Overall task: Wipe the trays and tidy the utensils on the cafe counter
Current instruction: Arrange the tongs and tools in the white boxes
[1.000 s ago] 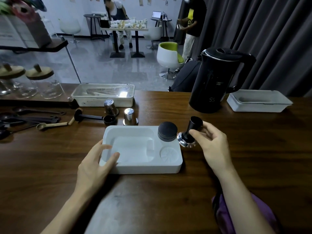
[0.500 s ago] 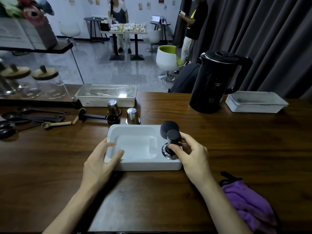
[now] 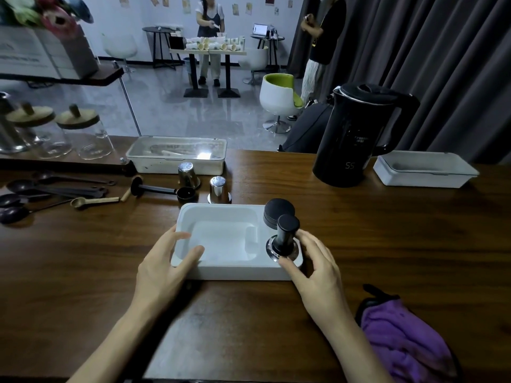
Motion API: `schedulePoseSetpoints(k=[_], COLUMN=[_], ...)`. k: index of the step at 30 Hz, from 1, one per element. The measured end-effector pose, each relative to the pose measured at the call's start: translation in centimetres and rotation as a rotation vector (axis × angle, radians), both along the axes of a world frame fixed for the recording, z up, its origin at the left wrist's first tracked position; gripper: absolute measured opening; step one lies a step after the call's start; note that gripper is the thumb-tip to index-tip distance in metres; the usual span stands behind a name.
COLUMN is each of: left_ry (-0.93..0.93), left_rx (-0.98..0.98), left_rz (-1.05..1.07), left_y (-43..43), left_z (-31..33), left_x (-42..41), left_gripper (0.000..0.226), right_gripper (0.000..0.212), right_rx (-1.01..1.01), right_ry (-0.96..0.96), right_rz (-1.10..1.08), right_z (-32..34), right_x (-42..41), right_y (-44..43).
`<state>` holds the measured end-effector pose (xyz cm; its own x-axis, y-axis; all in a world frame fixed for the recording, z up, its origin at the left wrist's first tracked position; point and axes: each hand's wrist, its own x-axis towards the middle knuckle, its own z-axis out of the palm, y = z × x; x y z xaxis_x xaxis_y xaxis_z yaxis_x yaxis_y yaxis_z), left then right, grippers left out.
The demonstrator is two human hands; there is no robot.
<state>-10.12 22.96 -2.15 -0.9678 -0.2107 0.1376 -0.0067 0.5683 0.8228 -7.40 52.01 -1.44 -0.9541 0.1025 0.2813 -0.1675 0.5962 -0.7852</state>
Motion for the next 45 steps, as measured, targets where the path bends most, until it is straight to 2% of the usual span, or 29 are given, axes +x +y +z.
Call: schedulePoseSetpoints(k=[5,9,14,22,25,31,39,42,45], left_ry=[-0.002,-0.005,-0.002,-0.002,-0.014,0.001,0.017,0.004,0.025], left_rx=[-0.028,-0.043,-0.04,-0.065,-0.062,-0.064,-0.104,-0.139,-0.087], left_rz=[0.0,-0.008,-0.02,-0.062,-0.071,-0.099,-0.22,-0.297,-0.214], left_y=[-0.1,-0.2,0.2,1.3,1.2,0.9,0.4,0.7,0.1], left_z=[-0.1,-0.3,0.0,0.2,0.1,0.2,0.3,0.9,2.0], left_x=[-0.1,-0.2,-0.3,-1.9,-1.7,-1.2,-1.5,-2.3,-5.0], left_gripper=[0.065,0.075,0.077,0.074,0.072,0.078,0.073,0.073,0.059], right_gripper=[0.065,0.079,0.062,0.056,0.044,0.054,0.069,0.065,0.06], right_rx=[-0.032,-0.056,-0.035,-0.081,-0.049,0.042,0.103,0.032,0.019], right_ry=[-0.13,-0.161,-0.129,-0.071,-0.021,-0.09,-0.006,-0.004,-0.011], right_rz=[0.064,0.016,-0.002,-0.057,-0.094,-0.006,-0.103,-0.168,-0.183], right_z=[-1.3,-2.0,-2.1,-1.4,-1.8,-0.3,-0.4,-0.5,-0.5], right_x=[1.2,1.0,0.7,0.6,1.9,1.6,1.3,1.2,1.0], right_y=[0.6,0.5,0.5,0.3,-0.6,-2.0,-1.8,-0.7,-0.3])
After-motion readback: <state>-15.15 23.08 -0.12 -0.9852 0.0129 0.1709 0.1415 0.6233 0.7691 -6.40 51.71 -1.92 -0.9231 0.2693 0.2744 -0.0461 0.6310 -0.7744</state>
